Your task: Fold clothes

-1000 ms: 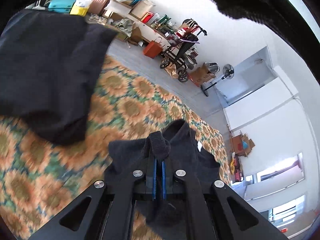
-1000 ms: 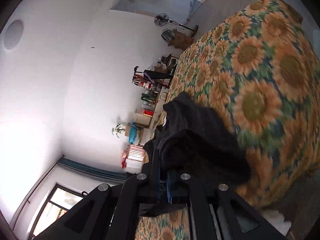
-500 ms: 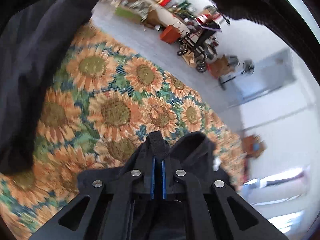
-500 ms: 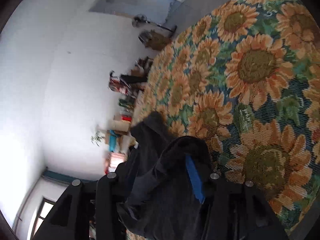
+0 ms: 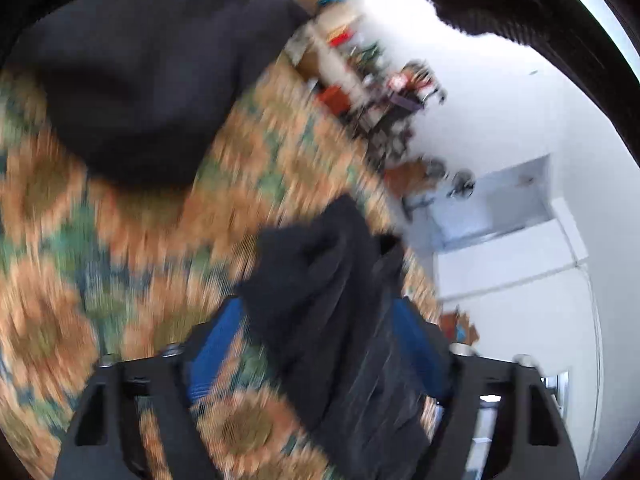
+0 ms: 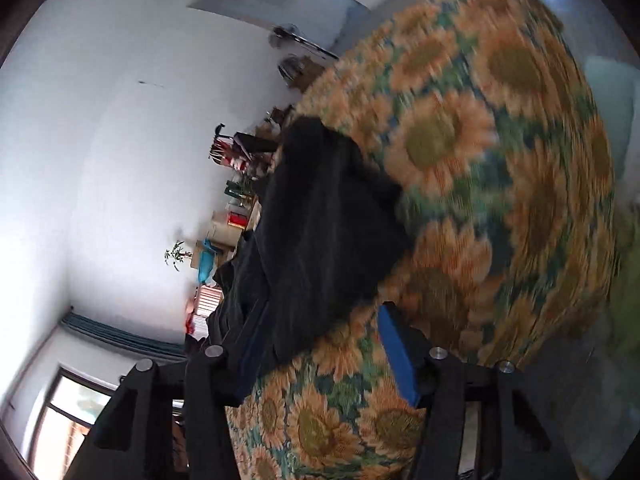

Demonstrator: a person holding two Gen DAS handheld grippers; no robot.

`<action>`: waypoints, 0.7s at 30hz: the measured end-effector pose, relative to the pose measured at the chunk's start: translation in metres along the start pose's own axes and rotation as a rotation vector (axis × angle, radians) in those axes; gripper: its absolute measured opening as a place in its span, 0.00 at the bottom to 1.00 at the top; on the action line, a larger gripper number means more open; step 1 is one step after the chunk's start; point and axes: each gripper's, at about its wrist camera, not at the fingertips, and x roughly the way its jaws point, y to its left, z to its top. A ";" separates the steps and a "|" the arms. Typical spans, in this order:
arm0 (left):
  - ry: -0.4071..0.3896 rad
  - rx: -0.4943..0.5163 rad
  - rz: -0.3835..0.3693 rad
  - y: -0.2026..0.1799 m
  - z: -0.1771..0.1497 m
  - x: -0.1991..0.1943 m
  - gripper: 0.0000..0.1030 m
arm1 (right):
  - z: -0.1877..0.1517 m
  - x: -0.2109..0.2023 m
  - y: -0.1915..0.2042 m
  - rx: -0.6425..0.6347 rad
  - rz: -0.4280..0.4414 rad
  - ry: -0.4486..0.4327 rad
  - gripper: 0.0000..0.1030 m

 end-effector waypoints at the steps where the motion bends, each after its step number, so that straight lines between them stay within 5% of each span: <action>1: 0.024 -0.014 0.012 0.003 -0.007 0.008 0.62 | -0.001 0.004 0.001 0.009 -0.010 -0.001 0.56; 5: 0.106 -0.046 0.018 0.005 -0.033 0.039 0.54 | -0.004 0.018 0.005 0.045 -0.052 -0.004 0.53; 9: -0.016 -0.044 0.065 -0.005 -0.035 0.045 0.49 | -0.007 0.033 0.010 0.082 -0.093 -0.007 0.54; 10: -0.029 -0.061 0.074 -0.003 -0.031 0.046 0.33 | -0.008 0.037 0.011 0.091 -0.103 -0.008 0.52; 11: -0.030 -0.077 0.080 0.002 -0.024 0.046 0.18 | -0.008 0.039 0.011 0.094 -0.115 -0.011 0.35; 13: -0.010 -0.101 0.068 0.012 -0.009 0.048 0.12 | -0.004 0.036 0.009 0.075 -0.144 -0.028 0.04; 21: 0.006 -0.072 0.008 0.014 0.010 0.043 0.11 | 0.010 0.020 -0.004 0.147 -0.033 -0.062 0.03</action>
